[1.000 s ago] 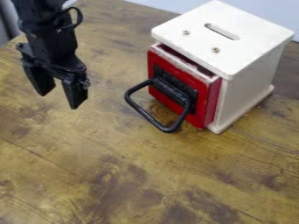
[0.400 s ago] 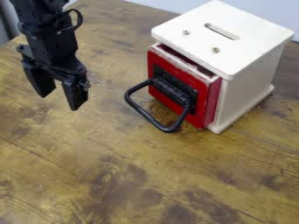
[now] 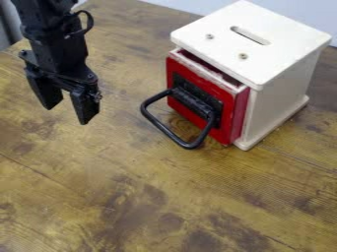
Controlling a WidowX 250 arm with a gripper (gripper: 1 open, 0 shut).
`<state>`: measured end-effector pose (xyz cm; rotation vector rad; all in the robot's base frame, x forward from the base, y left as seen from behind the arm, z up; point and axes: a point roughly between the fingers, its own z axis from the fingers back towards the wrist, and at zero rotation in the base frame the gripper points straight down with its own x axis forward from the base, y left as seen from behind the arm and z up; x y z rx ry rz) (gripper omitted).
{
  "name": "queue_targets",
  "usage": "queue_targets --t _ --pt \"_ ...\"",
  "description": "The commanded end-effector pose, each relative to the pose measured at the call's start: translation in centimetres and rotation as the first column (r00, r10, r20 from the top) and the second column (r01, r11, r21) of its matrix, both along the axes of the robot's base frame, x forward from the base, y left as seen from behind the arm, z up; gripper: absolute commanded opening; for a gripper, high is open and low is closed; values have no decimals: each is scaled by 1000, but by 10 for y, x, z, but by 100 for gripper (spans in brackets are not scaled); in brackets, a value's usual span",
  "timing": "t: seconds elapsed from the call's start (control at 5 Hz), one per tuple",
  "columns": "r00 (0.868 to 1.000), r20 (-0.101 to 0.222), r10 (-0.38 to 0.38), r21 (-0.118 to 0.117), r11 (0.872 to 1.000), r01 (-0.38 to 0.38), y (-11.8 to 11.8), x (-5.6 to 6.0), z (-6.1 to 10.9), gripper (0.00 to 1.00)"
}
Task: Close the drawer
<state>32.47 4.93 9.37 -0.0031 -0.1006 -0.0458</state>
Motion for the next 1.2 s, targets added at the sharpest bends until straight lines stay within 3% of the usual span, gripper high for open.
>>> queue_targets --t 0.0,0.6,1.0 --pt "999 38 -21 10 1000 21 -5 3 12 100" --pt "999 37 -16 11 1000 16 -3 10 6 100" --pt "999 53 8 13 1000 -9 3 16 0 100"
